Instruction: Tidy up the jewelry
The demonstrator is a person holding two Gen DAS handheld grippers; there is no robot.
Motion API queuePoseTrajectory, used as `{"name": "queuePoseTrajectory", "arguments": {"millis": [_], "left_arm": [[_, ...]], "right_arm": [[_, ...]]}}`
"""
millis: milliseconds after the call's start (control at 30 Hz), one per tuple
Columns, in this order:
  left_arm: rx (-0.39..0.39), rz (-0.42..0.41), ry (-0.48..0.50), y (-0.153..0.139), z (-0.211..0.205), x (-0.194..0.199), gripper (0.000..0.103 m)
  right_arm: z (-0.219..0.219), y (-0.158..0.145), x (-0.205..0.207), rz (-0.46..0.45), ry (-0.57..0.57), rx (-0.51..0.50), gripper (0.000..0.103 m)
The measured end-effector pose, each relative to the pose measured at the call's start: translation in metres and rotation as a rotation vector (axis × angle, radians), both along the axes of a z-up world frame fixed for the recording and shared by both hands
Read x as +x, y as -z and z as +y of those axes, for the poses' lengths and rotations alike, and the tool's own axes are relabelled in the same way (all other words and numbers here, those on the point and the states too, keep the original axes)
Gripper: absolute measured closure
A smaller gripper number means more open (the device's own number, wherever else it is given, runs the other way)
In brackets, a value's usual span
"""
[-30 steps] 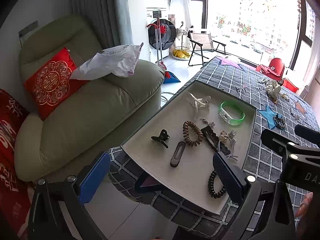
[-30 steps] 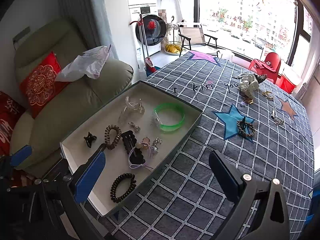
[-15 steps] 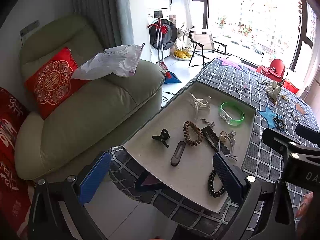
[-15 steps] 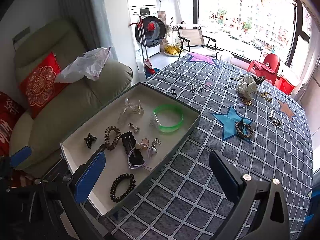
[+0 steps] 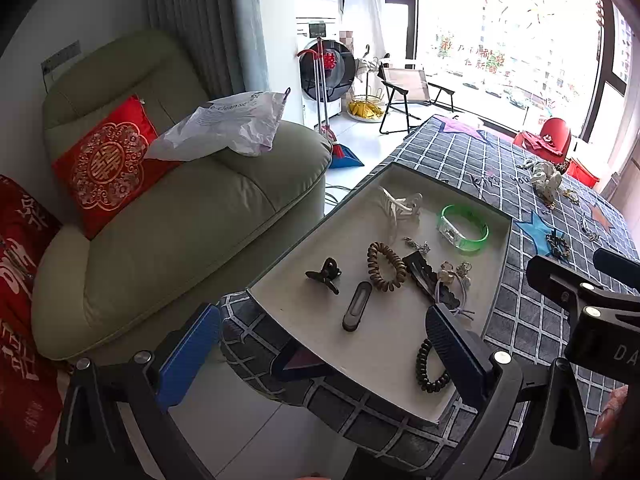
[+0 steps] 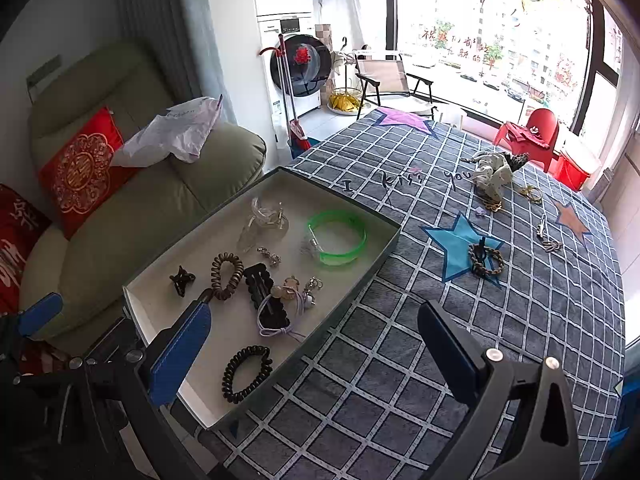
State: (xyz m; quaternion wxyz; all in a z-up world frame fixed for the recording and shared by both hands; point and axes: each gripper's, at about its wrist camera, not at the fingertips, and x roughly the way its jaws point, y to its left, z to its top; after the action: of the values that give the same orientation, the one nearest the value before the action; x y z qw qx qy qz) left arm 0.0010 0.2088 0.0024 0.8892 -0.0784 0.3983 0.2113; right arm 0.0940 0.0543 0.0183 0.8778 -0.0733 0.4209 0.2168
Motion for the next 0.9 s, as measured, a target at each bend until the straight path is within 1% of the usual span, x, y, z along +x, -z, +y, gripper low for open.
{"name": "queuePoseTrajectory", "arguments": {"millis": [900], "left_arm": [[0.005, 0.006, -0.008, 0.0012, -0.0043, -0.0031, 0.0]], "right_arm": [[-0.0013, 0.0003, -0.0009, -0.001, 0.0, 0.003, 0.0]]}}
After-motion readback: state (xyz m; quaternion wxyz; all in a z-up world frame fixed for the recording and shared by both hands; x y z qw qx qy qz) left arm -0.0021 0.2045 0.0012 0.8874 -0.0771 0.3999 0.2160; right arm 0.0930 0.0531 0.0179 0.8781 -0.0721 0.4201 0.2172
